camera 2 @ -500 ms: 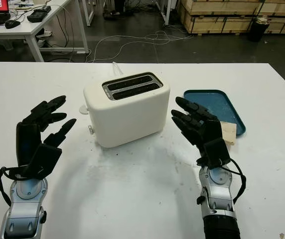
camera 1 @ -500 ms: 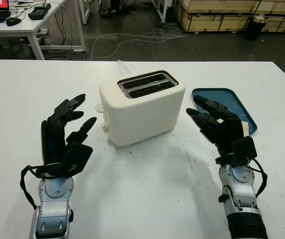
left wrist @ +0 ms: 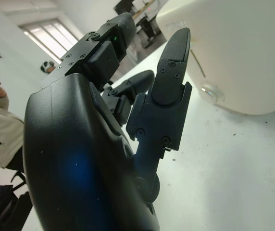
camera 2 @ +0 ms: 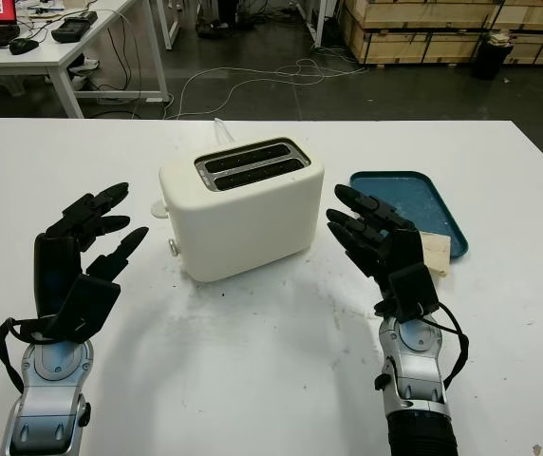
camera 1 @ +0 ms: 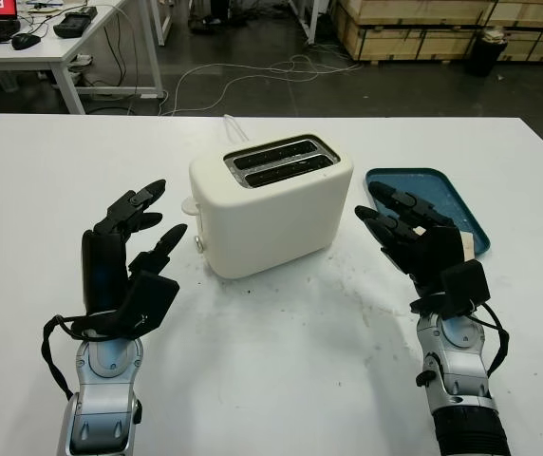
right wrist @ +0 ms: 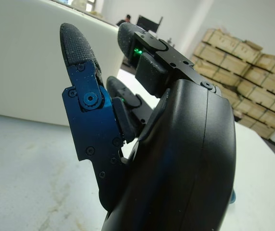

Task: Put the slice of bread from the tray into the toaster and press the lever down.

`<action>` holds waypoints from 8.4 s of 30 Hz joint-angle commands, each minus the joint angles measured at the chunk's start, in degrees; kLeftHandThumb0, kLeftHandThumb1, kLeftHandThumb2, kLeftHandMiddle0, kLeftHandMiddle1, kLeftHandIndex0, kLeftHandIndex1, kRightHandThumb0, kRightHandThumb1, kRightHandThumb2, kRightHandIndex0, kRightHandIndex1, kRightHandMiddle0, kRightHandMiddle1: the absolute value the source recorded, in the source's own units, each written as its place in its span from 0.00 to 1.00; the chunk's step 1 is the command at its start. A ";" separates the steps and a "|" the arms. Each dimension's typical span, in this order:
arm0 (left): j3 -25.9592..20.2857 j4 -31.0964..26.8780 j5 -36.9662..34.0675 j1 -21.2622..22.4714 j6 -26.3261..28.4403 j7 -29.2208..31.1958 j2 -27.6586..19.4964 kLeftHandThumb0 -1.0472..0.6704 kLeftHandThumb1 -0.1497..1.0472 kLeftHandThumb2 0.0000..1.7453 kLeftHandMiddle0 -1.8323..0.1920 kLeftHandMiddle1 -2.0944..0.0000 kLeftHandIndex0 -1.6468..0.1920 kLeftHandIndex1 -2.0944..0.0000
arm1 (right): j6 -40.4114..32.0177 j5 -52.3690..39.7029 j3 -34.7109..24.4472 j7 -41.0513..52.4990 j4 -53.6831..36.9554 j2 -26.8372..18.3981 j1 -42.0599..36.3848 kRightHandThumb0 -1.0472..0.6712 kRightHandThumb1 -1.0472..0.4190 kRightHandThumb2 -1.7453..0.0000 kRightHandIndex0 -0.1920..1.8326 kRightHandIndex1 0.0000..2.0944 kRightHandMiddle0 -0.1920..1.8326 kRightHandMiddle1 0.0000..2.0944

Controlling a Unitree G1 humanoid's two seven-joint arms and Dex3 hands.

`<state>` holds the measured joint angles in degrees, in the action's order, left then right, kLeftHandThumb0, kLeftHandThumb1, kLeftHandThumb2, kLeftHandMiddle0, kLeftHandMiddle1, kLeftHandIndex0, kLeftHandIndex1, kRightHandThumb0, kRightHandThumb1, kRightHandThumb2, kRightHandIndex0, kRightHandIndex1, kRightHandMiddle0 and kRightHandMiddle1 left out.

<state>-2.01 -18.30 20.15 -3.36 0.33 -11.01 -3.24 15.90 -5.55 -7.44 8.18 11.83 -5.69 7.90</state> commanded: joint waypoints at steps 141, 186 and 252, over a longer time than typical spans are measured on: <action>0.45 1.98 -1.47 0.07 -5.23 -0.66 0.00 0.36 0.89 0.04 0.67 0.58 0.48 0.99 | 11.87 36.92 13.48 -17.59 16.17 -45.02 23.15 0.25 0.09 0.65 0.40 0.83 0.32 0.74; 0.09 2.13 -2.47 0.60 -5.24 -0.19 -0.26 0.35 0.89 0.04 0.69 0.56 0.48 0.99 | 1.70 22.47 20.41 30.83 60.79 -13.01 71.29 0.25 0.09 0.80 0.64 0.83 0.57 0.83; 0.31 2.12 -1.36 0.08 -5.28 -0.82 -0.07 0.34 0.89 0.05 0.68 0.57 0.48 1.00 | 6.51 28.20 24.60 30.63 60.80 -11.17 64.74 0.30 0.09 0.77 0.63 0.83 0.53 0.83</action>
<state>-1.75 -16.48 18.31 -3.39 -4.29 -11.29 -3.27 21.66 21.48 16.28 39.04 72.32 -17.40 73.74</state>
